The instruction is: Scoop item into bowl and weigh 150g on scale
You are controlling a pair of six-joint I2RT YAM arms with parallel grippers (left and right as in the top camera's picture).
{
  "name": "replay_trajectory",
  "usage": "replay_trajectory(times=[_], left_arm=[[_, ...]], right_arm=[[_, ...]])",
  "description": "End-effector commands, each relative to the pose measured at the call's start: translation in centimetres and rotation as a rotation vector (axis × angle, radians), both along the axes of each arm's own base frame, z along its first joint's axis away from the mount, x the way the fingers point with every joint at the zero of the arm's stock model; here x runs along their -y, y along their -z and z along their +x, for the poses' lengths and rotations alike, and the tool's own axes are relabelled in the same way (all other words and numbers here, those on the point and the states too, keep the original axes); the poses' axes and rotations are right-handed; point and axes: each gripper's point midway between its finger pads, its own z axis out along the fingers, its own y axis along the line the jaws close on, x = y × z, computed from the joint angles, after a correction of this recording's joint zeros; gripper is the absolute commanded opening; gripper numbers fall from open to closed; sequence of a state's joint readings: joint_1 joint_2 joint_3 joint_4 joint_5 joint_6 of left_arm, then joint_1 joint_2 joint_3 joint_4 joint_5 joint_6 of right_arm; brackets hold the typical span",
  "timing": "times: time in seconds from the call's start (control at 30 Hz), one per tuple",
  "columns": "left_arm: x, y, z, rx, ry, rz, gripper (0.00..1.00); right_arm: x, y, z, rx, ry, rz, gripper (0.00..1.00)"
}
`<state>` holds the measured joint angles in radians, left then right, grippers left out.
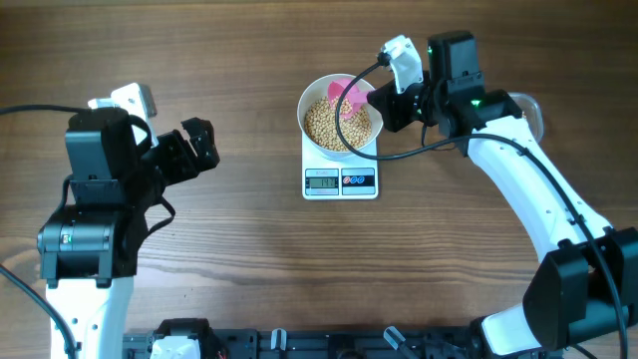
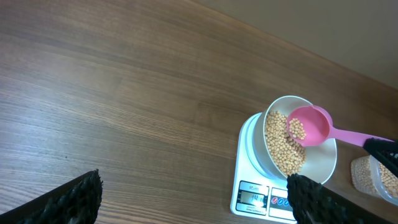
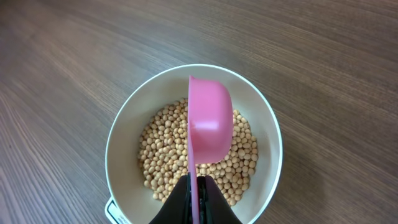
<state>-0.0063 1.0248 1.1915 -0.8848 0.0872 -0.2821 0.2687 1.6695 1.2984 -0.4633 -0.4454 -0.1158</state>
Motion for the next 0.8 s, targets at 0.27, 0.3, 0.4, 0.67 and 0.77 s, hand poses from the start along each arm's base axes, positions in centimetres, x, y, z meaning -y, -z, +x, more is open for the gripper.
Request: replay_trajectory(times=[0.27,0.3,0.4,0.67,0.77], left_arm=[[-0.3,-0.7,0.2,0.016,-0.004,0.016,1.0],[-0.3,-0.7,0.2,0.016,-0.004,0.016,1.0],[-0.3,-0.7,0.2,0.016,-0.005,0.016,1.0],[-0.3,-0.7,0.2,0.016,-0.005,0.016,1.0],[-0.3,-0.7,0.2,0.016,-0.004,0.016,1.0]], right_arm=[[-0.5,-1.6,-0.3,0.023,-0.011,0.035,0.04],[-0.5,-1.6,-0.3,0.022,-0.012,0.035,0.04],[-1.6,-1.1,-1.9,0.033,-0.136,0.006,0.04],[-1.2,-1.5,-0.4,0.029,-0.012,0.019,0.04],[-1.1,-1.5,-0.4,0.029,-0.011,0.019,0.04]])
